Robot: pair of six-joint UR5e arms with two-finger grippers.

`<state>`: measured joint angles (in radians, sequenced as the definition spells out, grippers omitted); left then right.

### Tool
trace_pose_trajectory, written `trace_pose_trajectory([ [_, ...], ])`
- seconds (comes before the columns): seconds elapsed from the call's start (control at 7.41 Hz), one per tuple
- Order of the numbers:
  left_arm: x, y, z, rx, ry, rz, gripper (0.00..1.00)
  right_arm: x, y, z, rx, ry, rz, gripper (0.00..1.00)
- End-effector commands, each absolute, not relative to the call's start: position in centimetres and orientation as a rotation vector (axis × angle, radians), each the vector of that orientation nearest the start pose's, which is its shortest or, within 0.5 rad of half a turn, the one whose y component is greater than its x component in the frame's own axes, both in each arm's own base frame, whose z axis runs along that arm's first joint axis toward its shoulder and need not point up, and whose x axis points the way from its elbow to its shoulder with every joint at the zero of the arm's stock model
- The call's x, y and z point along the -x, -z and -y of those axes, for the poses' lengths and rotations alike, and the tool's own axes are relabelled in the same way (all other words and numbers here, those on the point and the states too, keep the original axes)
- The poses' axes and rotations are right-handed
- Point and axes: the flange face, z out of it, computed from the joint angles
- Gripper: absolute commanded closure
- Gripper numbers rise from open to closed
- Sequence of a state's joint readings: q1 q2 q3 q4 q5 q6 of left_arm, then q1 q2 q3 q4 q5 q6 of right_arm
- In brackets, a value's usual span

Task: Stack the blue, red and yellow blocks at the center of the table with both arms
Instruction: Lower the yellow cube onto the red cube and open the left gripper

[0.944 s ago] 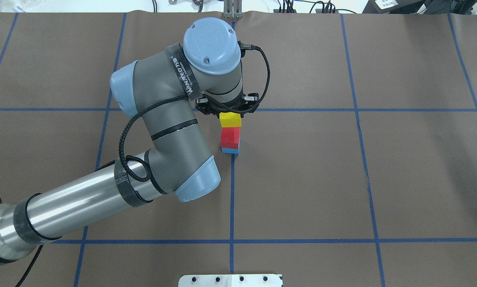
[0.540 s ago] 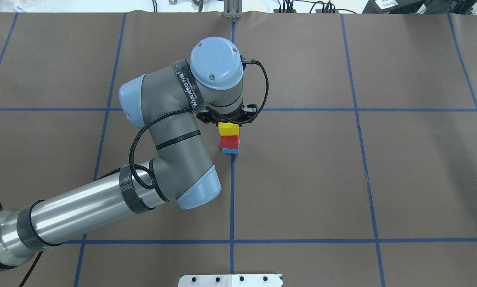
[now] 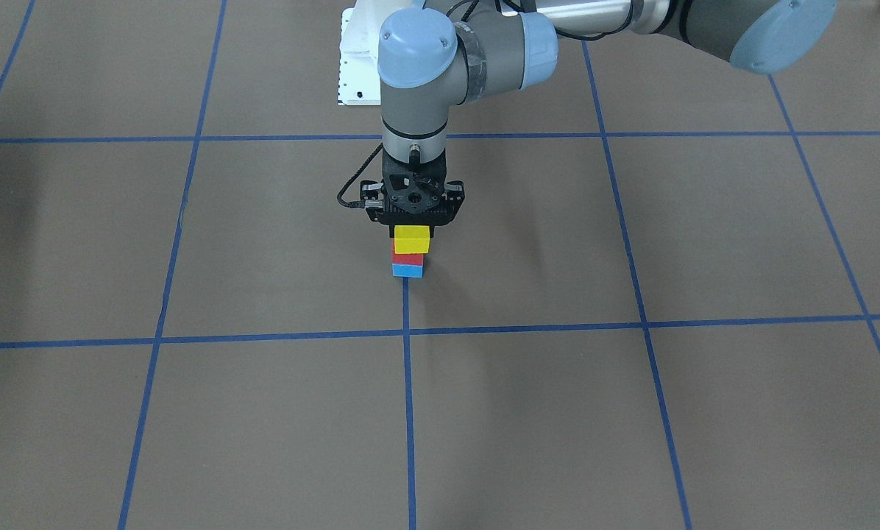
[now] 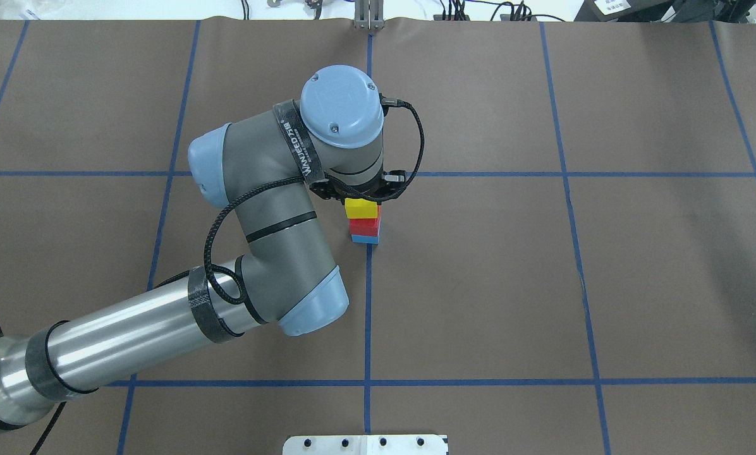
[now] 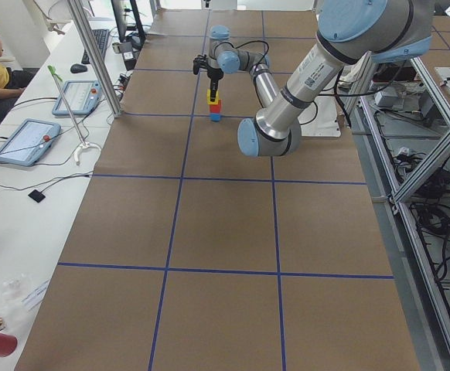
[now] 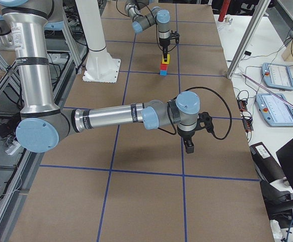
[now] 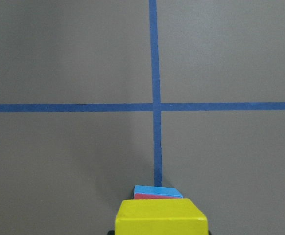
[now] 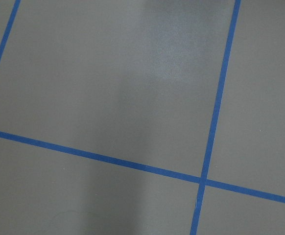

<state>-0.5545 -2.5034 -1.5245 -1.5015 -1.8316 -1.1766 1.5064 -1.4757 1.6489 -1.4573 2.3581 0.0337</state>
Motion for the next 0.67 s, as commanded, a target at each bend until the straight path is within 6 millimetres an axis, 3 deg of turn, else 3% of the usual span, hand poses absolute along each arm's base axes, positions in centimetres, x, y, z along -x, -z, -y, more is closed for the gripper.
trace_pose_trajectory([
  [0.0, -56.38, -10.61, 47.25, -0.159, 0.019, -0.831, 1.00, -2.77, -55.72, 54.51, -0.233, 0.142, 0.794, 0.00],
  [0.54, -56.29, -10.27, 47.19, -0.189, -0.042, -0.831, 0.94, -2.77, -55.95, 54.52, -0.229, 0.140, 0.794, 0.00],
])
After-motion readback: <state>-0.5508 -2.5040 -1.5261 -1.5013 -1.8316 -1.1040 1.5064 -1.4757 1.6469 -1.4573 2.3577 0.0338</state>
